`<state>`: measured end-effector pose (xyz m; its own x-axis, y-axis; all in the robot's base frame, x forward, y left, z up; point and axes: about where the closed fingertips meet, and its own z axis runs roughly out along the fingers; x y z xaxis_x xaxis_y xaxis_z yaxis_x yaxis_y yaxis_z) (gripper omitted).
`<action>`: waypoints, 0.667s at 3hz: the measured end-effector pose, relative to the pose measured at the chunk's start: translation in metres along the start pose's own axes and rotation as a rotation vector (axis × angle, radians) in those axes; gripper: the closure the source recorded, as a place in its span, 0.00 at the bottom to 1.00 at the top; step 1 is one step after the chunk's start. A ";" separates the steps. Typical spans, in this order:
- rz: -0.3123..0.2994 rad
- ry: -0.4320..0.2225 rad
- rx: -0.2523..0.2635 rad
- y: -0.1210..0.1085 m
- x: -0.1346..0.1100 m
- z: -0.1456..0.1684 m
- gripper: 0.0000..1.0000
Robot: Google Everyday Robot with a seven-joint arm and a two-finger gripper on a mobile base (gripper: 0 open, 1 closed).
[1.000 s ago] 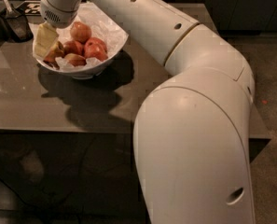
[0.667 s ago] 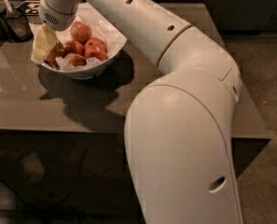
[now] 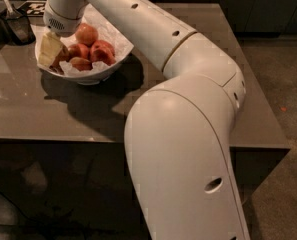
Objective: Pick apple from white bowl
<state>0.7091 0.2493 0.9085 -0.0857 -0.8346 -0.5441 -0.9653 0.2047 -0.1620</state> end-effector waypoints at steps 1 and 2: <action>0.000 0.000 0.000 0.000 0.000 0.000 0.43; 0.000 0.000 0.000 0.000 0.000 0.000 0.66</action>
Offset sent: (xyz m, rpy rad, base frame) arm 0.0000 0.0000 0.0000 0.0000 0.0000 0.0000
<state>0.7091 0.2494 0.9084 -0.0857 -0.8347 -0.5441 -0.9653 0.2047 -0.1620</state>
